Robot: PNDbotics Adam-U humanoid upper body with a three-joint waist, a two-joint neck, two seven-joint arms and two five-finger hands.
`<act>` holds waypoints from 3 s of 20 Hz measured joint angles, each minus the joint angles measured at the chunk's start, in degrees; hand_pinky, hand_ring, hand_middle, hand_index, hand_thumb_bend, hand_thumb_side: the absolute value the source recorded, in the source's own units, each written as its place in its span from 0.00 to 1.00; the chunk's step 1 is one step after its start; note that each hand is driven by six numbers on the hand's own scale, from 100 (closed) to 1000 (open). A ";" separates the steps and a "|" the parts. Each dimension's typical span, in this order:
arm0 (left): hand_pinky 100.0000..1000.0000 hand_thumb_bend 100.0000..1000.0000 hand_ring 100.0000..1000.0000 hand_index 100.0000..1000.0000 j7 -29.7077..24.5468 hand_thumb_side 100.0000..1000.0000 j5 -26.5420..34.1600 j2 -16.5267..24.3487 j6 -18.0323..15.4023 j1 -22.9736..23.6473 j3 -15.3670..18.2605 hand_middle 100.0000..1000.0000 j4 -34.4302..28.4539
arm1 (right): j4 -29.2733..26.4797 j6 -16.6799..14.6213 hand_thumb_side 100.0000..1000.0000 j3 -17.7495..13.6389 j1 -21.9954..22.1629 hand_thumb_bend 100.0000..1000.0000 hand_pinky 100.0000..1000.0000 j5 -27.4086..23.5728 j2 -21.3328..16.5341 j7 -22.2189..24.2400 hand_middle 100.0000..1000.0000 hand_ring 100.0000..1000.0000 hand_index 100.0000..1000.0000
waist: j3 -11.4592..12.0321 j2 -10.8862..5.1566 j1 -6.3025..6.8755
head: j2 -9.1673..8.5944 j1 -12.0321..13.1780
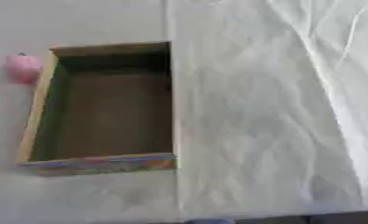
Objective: Pick up objects on the table and place them in the box.
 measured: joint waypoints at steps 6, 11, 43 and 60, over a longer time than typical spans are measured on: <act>0.40 0.00 0.40 0.67 0.09 1.00 -0.20 0.03 0.11 0.00 0.09 0.48 0.00 | 0.00 -0.07 1.00 0.00 0.00 0.00 0.47 -0.06 0.00 -0.07 0.55 0.56 0.77 | 0.03 -0.27 -0.07 | -0.03 -0.02; 0.41 0.00 0.42 0.73 -1.18 0.88 -2.22 2.93 1.07 -1.42 0.70 0.54 0.00 | 0.00 -0.07 1.00 0.01 0.02 0.00 0.47 -0.07 -0.02 -0.07 0.55 0.56 0.77 | 0.16 -0.53 0.21 | -0.02 -0.10; 0.58 0.07 0.66 0.99 -28.58 0.81 -30.00 30.20 12.53 -29.67 -27.12 0.74 28.40 | 0.00 0.26 1.00 1.44 -0.22 0.00 0.47 -1.22 -0.65 1.57 0.55 0.56 0.77 | -2.09 -1.68 0.80 | 0.03 1.02; 0.64 0.27 0.72 1.00 -43.73 0.88 -45.16 19.21 6.79 -39.92 -33.58 0.78 51.33 | 0.00 0.58 1.00 1.79 -0.01 0.00 0.47 -1.42 -0.63 2.15 0.54 0.56 0.77 | -2.23 -1.68 0.89 | -0.30 1.99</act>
